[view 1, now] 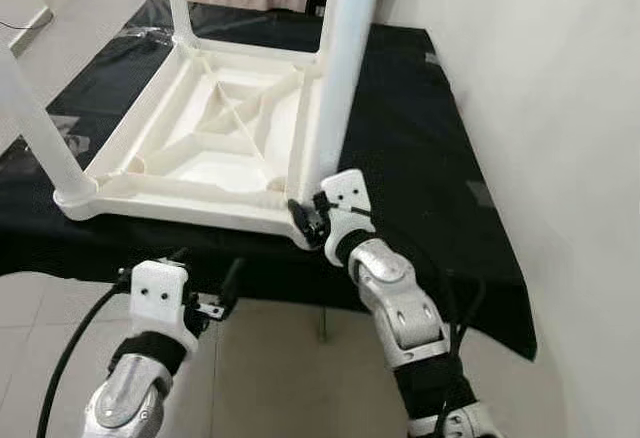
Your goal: Building children table
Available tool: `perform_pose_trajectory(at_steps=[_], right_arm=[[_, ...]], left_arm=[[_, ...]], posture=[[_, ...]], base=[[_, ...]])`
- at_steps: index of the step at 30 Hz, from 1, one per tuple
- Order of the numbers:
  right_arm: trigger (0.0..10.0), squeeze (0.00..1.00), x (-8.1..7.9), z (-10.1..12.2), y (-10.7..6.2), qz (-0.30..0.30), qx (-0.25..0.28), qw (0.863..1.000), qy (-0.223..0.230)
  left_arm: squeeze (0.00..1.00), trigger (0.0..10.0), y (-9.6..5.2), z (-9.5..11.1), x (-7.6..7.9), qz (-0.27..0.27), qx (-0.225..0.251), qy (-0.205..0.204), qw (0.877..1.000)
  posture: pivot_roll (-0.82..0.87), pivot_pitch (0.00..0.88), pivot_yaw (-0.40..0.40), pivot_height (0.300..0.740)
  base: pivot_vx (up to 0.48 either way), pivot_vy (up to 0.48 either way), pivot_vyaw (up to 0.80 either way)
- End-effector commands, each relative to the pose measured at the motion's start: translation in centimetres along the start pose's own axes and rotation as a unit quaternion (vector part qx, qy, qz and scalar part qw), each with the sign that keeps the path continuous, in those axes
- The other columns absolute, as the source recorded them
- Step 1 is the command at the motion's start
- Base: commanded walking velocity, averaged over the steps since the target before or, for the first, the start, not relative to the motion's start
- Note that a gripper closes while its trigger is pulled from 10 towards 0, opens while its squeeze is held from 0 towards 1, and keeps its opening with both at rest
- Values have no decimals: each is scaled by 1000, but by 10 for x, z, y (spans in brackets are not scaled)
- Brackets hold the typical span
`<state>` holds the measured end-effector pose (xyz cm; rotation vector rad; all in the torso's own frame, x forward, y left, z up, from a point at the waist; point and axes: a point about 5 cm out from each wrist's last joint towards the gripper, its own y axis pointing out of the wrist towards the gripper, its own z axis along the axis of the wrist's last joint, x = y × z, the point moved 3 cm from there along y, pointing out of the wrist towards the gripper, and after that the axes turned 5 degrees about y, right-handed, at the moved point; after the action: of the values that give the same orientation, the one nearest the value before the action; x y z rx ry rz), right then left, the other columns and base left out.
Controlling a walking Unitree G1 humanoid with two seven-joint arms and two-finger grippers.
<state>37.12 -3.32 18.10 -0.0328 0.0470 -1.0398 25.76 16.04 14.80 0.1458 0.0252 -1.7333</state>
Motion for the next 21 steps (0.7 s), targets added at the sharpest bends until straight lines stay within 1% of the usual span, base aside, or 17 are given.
perform_pose_trajectory(at_steps=[1, 2, 3, 4, 6, 8, 9, 10, 11, 13, 14, 16, 17, 18, 19, 20, 21], right_arm=[[10000, 957, -3, 14, 6, 40, 32, 999, 13], [10000, 957, -3, 14, 6, 40, 32, 999, 13], [10000, 0, -4, 22, 10, 79, 45, 996, 21], [10000, 0, -4, 22, 10, 79, 45, 996, 21], [10000, 0, -6, 34, 16, 163, 57, 985, 12], [10000, 0, -7, 40, 21, 212, 55, 976, -17], [10000, 0, -7, 40, 21, 212, 55, 976, -17], [10000, 0, -9, 45, 23, 250, 48, 967, -30], [10000, 0, -12, 48, 23, 275, 46, 960, -32], [10000, 0, -14, 52, 24, 291, 46, 955, -43], [10000, 0, -14, 52, 24, 291, 46, 955, -43], [10000, 0, -17, 57, 24, 317, 46, 946, -42], [4431, 0, -19, 59, 23, 338, 45, 939, -39], [1176, 0, -20, 62, 23, 353, 47, 934, -33], [1176, 0, -20, 62, 23, 353, 47, 934, -33], [0, 0, -21, 64, 23, 365, 47, 930, -25], [0, 0, -20, 66, 23, 389, 43, 920, -14]], left_arm=[[0, 10000, 0, -5, 3, -1, -7, -1, 1000], [0, 10000, 0, -5, 3, -1, -7, -1, 1000], [0, 10000, 1, -5, 4, -2, -8, 0, 1000], [0, 10000, 1, -5, 4, -2, -8, 0, 1000], [0, 10000, 2, -5, 6, -3, -7, 0, 1000], [0, 10000, 3, -5, 8, -3, -5, 0, 1000], [0, 10000, 3, -5, 8, -3, -5, 0, 1000], [0, 10000, 2, -3, 9, -3, -3, -2, 1000], [0, 10000, 1, -3, 9, -3, -2, -3, 1000], [0, 10000, 0, -2, 10, -3, -1, -4, 1000], [0, 10000, 0, -2, 10, -3, -1, -4, 1000], [0, 10000, -1, -1, 11, -4, 0, -6, 1000], [0, 10000, -3, 0, 11, -5, 1, -8, 1000], [0, 10000, -5, 1, 11, -5, 1, -10, 1000], [0, 10000, -5, 1, 11, -5, 1, -10, 1000], [0, 10000, -6, 2, 12, -7, 2, -12, 1000], [0, 10000, -9, 3, 12, -8, 2, -16, 1000]], posture=[[130, 197, -121, 740], [130, 197, -121, 740], [138, 196, -124, 740], [138, 196, -124, 740], [146, 203, -124, 740], [157, 213, -129, 740], [157, 213, -129, 740], [165, 221, -132, 740], [168, 226, -134, 740], [171, 231, -135, 740], [171, 231, -135, 740], [177, 240, -137, 740], [183, 256, -137, 740], [186, 264, -136, 740], [186, 264, -136, 740], [187, 269, -135, 740], [188, 280, -128, 740]], base=[[0, 0, 0], [0, 0, 0], [0, 0, 0], [0, 0, 0], [0, 0, 0], [0, 0, 0], [0, 0, 0], [0, 0, 0], [0, 0, 0], [0, 0, 0], [0, 0, 0], [0, 0, 0], [0, 0, 0], [0, 0, 0], [0, 0, 0], [0, 0, 0], [0, 0, 0]])
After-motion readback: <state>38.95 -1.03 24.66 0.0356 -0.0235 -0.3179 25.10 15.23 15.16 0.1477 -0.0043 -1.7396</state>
